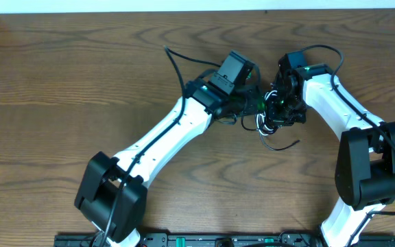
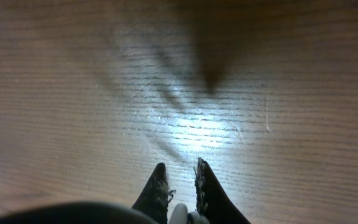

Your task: Untangle cables

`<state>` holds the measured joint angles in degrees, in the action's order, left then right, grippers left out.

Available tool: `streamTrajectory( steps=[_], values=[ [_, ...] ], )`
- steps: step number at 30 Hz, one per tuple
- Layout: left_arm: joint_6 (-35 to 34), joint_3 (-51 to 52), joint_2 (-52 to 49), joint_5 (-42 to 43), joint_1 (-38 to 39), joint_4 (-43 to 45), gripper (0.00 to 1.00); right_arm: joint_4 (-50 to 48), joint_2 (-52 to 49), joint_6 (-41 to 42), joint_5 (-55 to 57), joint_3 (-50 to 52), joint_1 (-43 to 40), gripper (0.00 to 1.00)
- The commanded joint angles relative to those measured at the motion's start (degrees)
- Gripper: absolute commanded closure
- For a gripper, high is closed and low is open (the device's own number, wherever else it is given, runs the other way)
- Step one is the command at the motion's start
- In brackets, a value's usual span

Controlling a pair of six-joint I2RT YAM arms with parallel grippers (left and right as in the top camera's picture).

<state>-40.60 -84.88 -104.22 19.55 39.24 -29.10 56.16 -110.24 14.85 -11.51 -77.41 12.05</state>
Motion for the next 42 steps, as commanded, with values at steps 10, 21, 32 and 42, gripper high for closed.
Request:
streamTrajectory(
  steps=[10, 21, 32, 42],
  values=[
    [-1.09, -0.57, -3.19, -3.80, 1.73, 3.10, 0.66, -0.24, 0.61, 0.57, -0.90, -0.55, 0.04, 0.93],
    [-1.05, -0.57, -0.61, -4.96, -3.39, -0.20, 0.93, -2.08, 0.50, 7.21, 5.35, 1.22, -0.68, 0.99],
    [11.69, -0.57, 5.25, 18.36, -17.14, -11.65, 0.93, -10.29, 0.50, -1.99, -5.09, 6.03, -2.67, 0.99],
    [15.52, -0.57, 5.25, 9.31, -18.01, -18.36, 0.65, -10.03, 0.50, -4.61, -8.61, 6.03, -2.69, 0.99]
  ],
)
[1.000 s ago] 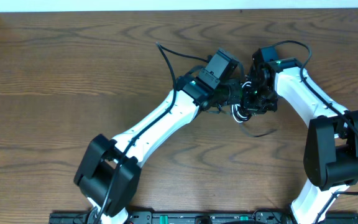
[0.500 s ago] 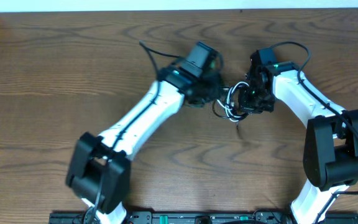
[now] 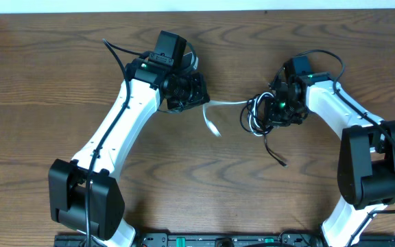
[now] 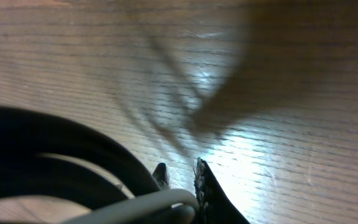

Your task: Untangle cables

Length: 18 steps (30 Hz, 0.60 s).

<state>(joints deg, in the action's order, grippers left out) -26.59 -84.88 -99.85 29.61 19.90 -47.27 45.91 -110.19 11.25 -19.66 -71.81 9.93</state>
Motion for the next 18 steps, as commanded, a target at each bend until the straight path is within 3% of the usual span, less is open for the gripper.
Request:
streamTrajectory(
  steps=[1, 6, 18],
  values=[
    [1.53, -0.57, 0.87, 0.57, 1.95, -0.02, 0.62, 0.31, 0.46, -0.92, -0.46, 0.44, -0.57, 0.99],
    [1.38, -0.57, 0.83, 3.17, 6.14, 4.50, 0.57, 0.39, 0.46, -0.59, -0.46, 0.44, -0.57, 0.99],
    [-13.22, -0.57, -7.67, 1.01, 14.60, 10.34, 0.57, 0.39, 0.46, -0.59, -0.46, 0.44, -0.57, 0.99]
  ],
)
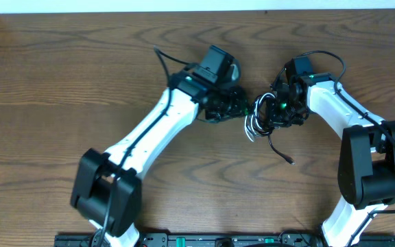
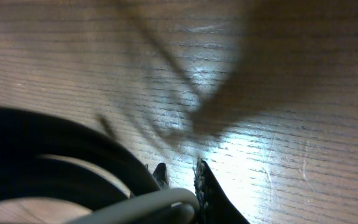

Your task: Untangle cables

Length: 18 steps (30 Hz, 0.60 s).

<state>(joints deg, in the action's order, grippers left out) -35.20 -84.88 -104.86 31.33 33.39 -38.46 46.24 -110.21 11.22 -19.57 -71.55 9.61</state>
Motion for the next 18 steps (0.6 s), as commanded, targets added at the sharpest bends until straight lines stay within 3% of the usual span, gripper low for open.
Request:
streamTrajectory(
  steps=[1, 11, 13, 18],
  values=[
    [-4.81, -0.57, -2.97, -0.74, 1.31, 1.86, 0.57, 0.09, 0.48, -0.57, -0.55, 0.17, -0.24, 0.98],
    [-4.81, -0.57, -5.03, -5.05, 1.84, 3.89, 0.58, 0.33, 0.48, -0.57, -0.52, 0.17, -0.24, 0.98],
    [-4.90, -0.57, -6.47, -5.01, 1.86, 3.85, 0.68, 0.33, 0.48, -0.57, -0.55, 0.17, -0.24, 0.97],
    [-5.22, -0.57, -9.42, -5.05, 2.23, 3.61, 0.78, 0.46, 0.48, -0.57, -0.52, 0.17, -0.24, 0.97]
  ],
)
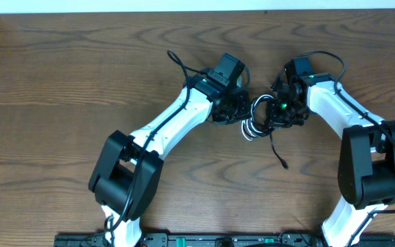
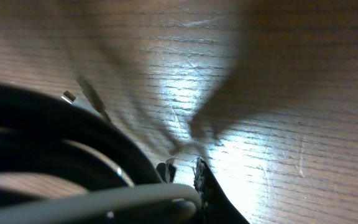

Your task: Untangle cables

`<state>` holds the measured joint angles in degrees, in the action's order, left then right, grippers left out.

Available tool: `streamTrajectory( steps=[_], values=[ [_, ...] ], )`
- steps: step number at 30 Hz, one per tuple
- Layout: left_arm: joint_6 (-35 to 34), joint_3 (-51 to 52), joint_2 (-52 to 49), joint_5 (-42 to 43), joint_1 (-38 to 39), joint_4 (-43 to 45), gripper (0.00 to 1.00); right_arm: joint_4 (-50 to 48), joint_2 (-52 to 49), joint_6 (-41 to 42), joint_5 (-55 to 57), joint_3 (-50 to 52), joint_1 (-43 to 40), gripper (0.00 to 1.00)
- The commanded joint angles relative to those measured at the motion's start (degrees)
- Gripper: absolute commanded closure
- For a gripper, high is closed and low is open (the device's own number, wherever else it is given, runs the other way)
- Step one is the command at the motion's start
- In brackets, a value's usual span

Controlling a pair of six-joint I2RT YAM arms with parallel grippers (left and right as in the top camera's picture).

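Observation:
A tangle of white and black cables [image 1: 254,121] lies mid-table between my two grippers. My right gripper [image 1: 278,114] is shut on it. In the right wrist view a white cable [image 2: 104,202] runs across that gripper [image 2: 180,171], and thick black loops [image 2: 48,134] fill the left side. A black tail [image 1: 278,152] trails from the tangle toward the front and ends in a plug. My left gripper [image 1: 230,110] sits against the tangle's left side. Its fingers are hidden under the wrist.
The wooden table [image 1: 60,103] carries nothing else in view. Both white arms reach in from the front edge, the left arm [image 1: 177,123] running diagonally and the right arm [image 1: 334,103] curving round the right side.
My left gripper has moved slightly right, closer against the tangle. The black tail now hangs straighter toward the front. In the right wrist view the black loops sit higher and nearer.
Both grippers were together at the tangle. Then my left gripper stood far to the left with a white cable stretched from it to the tangle, which the right gripper held. Afterwards the left gripper was back beside the tangle, and it is there now.

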<state>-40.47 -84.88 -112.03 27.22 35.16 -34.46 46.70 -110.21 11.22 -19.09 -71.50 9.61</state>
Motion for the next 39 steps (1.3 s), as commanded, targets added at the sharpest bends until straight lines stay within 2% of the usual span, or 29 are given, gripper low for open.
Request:
streamTrajectory(
  steps=[1, 4, 8, 14, 19, 28, 33, 39],
  values=[
    [0.04, -0.57, -2.58, -0.94, 0.46, -0.57, 0.80, 0.00, 0.48, -0.57, -1.01, 0.13, -0.24, 0.97],
    [0.07, -0.57, -4.33, -1.64, 0.46, -1.55, 0.82, -0.02, 0.48, -0.57, -1.01, 0.13, -0.24, 0.97],
    [0.07, -0.55, -5.86, -7.91, 1.38, -2.97, 0.81, -0.02, 0.48, -0.57, -1.03, 0.13, -0.24, 0.97],
    [0.07, -0.55, -8.33, -11.54, 3.76, -2.99, 0.81, -0.31, 0.48, -0.55, -1.11, 0.07, -0.26, 0.99],
    [-0.17, -0.50, -10.54, -11.72, 4.52, -3.02, 0.89, -0.70, 2.03, -0.61, -8.37, -2.14, -1.38, 0.99],
    [-0.83, -0.50, -11.37, -13.42, 4.52, -2.97, 0.90, -0.63, 14.23, 0.94, -19.02, -3.58, -9.38, 0.99],
    [-0.83, -0.50, -11.37, -13.79, 4.52, -2.95, 0.90, 0.46, 16.92, 2.56, -19.74, -3.58, -10.95, 0.99],
    [0.44, -0.52, -11.30, -17.38, 2.32, -2.75, 0.92, 1.86, 17.22, 2.43, -26.14, -3.58, -13.27, 0.99]
  ],
)
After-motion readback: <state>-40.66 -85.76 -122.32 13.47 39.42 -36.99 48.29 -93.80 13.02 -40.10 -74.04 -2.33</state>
